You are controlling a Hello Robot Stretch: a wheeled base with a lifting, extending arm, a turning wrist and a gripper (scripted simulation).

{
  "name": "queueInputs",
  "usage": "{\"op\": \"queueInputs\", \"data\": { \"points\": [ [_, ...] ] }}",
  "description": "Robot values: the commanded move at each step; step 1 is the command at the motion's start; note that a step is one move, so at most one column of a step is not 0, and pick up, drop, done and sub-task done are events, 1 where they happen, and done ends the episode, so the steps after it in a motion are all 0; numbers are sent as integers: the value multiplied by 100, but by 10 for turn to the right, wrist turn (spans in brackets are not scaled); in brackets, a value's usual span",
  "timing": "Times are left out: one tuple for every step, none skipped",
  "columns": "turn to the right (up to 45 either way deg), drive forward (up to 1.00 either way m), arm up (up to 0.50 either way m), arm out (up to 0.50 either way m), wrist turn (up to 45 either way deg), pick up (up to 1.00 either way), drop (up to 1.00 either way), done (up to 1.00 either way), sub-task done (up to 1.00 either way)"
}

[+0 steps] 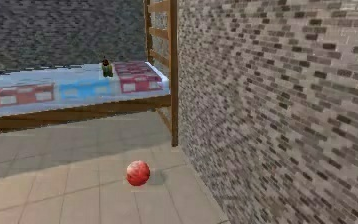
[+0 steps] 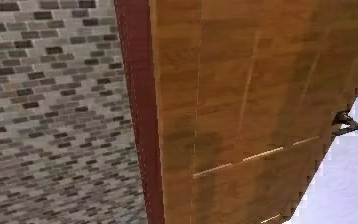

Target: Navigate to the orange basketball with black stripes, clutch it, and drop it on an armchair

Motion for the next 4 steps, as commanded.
{"op": "queueInputs", "data": {
  "points": [
    [0, 80, 0, 0, 0, 0, 0, 0, 0],
    [-450, 0, 0, 0, 0, 0, 0, 0, 0],
    [-450, 0, 0, 0, 0, 0, 0, 0, 0],
    [-240, 0, 0, 0, 0, 0, 0, 0, 0]
  ]
}}
